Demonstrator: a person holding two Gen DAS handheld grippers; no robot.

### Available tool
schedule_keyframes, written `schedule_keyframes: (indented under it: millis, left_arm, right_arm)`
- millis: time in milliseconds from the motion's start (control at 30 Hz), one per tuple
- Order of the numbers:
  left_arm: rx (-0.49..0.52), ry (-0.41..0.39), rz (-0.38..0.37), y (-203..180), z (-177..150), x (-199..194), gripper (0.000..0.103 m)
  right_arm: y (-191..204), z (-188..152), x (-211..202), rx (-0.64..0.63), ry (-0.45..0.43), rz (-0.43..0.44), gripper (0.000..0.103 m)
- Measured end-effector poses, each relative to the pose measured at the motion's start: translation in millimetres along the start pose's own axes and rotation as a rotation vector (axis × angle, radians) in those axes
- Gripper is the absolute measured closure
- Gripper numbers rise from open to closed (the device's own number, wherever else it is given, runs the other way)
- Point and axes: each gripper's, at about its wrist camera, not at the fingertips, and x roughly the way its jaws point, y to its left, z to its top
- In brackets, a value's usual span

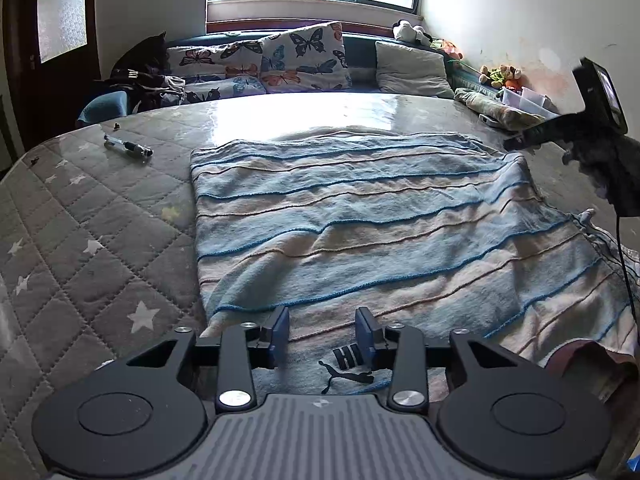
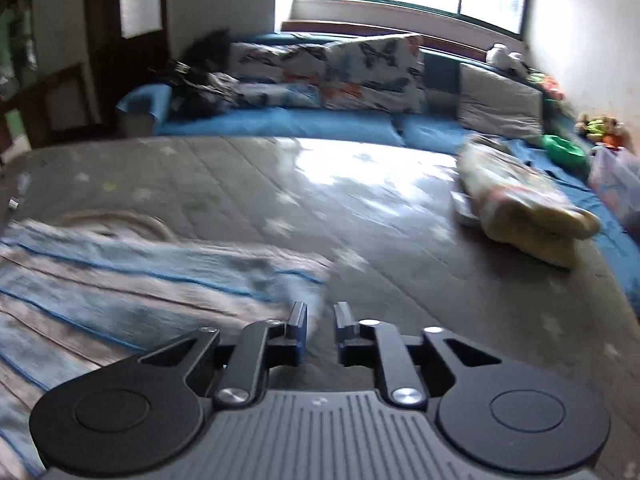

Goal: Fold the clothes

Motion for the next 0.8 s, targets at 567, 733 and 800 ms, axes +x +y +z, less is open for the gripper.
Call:
schedule_keyframes:
  millis: [567,733,800]
  left_arm:
    - [-0.061,0.04,0.17,27.5,95.3,68.9,0.062]
    - [-0.13,0.056,0.26,59.9,119.2,104.2,0.062]
    - [-0.13,0.06,0.245,65.3,121.8,109.8,0.059]
  right_arm:
    - [14.7,22.4,44.8,0.016,0.062,0.101,0.073]
    - [14.3,24.2,46.9,0.011,0.063,0.101,0.073]
    - [14.2,24.8,47.7,0.009,0.063,0.102,0.074]
